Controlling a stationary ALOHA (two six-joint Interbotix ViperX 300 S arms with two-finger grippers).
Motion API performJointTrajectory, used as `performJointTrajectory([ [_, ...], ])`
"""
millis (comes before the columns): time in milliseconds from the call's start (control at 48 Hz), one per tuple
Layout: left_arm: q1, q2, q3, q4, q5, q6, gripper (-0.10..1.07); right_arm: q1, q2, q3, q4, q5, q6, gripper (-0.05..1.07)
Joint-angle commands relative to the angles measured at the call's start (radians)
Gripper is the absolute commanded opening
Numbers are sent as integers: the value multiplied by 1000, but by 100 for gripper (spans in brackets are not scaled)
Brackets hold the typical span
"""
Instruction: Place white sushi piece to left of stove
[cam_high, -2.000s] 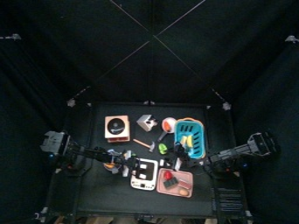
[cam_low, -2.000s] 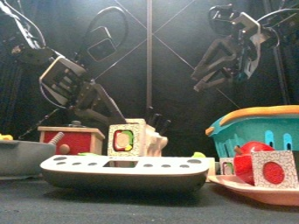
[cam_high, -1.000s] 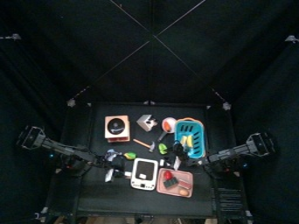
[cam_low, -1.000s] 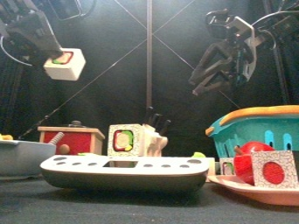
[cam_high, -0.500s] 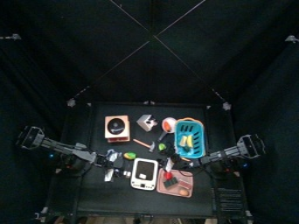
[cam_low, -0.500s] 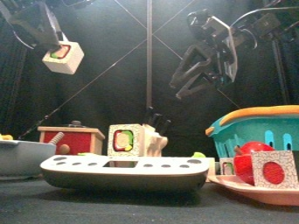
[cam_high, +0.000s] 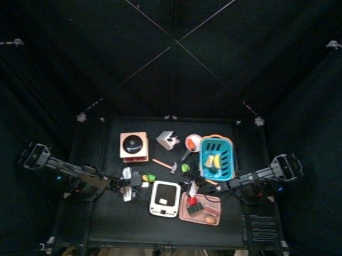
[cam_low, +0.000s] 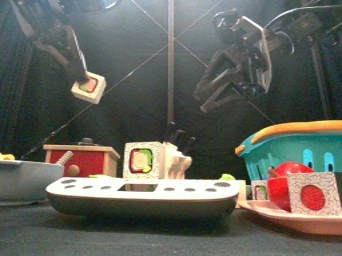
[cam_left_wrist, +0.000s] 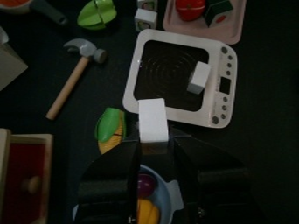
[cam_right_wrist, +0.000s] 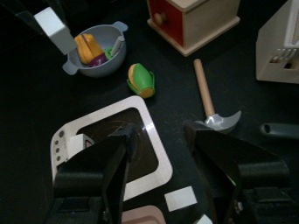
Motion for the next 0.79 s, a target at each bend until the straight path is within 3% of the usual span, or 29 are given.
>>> performJointTrajectory([
  [0, -81, 12, 25, 187, 44, -241, 55, 2, -14, -17, -2, 5, 0, 84],
  [188, -261, 58, 112, 476, 166, -632, 55, 2, -12, -18, -2, 5, 0, 84],
  [417, -357, 192, 190, 664, 290, -1000, 55, -2, 0, -21, -2, 3, 0, 84],
  [583, -376, 314, 193, 704, 305, -1112, 56, -5, 6, -23, -2, 3, 0, 84],
  [771, -393, 407, 156, 701, 305, -1126, 56, -6, 12, -26, -2, 3, 0, 84],
])
